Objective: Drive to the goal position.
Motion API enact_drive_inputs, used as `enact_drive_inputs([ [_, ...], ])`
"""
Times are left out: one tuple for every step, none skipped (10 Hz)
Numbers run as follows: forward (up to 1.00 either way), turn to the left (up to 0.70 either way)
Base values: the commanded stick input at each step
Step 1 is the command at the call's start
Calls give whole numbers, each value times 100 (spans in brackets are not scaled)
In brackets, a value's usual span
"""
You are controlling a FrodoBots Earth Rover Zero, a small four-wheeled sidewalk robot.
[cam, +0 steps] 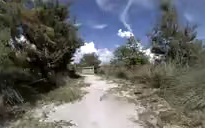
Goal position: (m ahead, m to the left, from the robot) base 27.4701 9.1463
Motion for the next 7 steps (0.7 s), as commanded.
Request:
enact_drive_inputs([
  [84, 0],
  [84, 0],
  [84, 0],
  [84, 0],
  [84, 0],
  [84, 0],
  [84, 0],
])
